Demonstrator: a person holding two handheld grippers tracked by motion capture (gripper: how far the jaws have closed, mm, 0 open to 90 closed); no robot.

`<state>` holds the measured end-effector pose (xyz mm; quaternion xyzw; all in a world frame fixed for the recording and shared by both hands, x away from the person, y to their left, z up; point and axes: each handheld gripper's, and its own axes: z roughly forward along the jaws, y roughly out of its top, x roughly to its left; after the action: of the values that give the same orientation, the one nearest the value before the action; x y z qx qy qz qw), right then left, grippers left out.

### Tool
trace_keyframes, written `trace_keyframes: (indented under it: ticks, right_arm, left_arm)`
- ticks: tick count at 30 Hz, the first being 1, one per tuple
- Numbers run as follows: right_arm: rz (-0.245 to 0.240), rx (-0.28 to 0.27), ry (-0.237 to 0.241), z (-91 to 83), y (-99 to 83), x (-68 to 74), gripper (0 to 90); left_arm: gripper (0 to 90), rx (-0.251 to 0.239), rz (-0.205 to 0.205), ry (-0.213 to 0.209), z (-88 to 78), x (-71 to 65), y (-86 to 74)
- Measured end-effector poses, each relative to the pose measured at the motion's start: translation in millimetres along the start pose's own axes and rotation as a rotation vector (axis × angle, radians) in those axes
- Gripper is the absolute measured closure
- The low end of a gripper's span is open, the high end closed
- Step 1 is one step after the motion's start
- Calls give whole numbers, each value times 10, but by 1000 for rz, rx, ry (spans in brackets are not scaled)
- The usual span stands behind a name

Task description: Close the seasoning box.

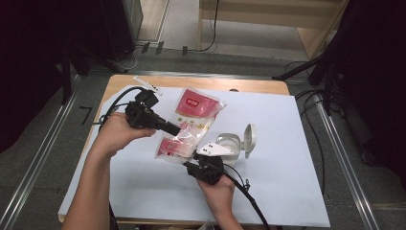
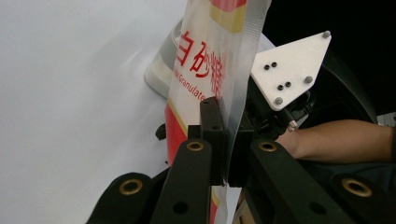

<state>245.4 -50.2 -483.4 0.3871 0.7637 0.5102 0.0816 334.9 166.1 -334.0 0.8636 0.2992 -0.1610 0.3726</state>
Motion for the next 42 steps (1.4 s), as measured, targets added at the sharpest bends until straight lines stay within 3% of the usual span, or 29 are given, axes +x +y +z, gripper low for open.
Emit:
trace_keyframes:
  ticks: [3,6,8,12,15,17,21,24,25,27,30,31,35,38,42]
  right_arm:
    - [7,7,26,-4,4,6,616]
    - [-15,30,56,2,28,21,602]
    - [-43,42,48,-6,45,44,599]
    - [-40,44,71,-20,54,36,597]
    - [-51,53,124,-29,74,34,573]
    - [-85,59,136,-45,108,46,573]
    - [-99,59,170,-88,184,27,572]
    - [-136,74,175,-117,217,-6,577]
    - [-147,80,178,-128,226,-9,576]
    - [-164,83,195,-135,246,-15,577]
    - [-151,97,244,-137,279,-44,578]
    - [-135,103,264,-144,288,-66,578]
    - [-127,108,285,-194,306,-129,578]
    - [-185,124,270,-237,314,-131,577]
    - [-225,131,296,-278,312,-127,576]
  left_arm:
    - [900,-12,-5,16,-13,-7,-3]
    - [900,-29,8,62,-7,-9,9]
    - [900,-30,1,62,-8,-10,18]
    - [900,-35,-5,58,-24,-15,26]
    - [900,-47,-1,67,-74,-38,36]
    - [900,-67,0,69,-109,-52,34]
    - [900,-120,5,62,-201,-62,18]
    - [900,-138,16,80,-264,-85,12]
    - [900,-138,20,115,-278,-101,11]
    - [900,-129,23,136,-299,-104,9]
    - [900,-140,16,155,-330,-54,-16]
    - [900,-145,4,144,-334,-38,-27]
    - [900,-160,-1,168,-348,19,-44]
    - [900,-164,-26,172,-336,66,-49]
    - [900,-185,-62,179,-320,155,-68]
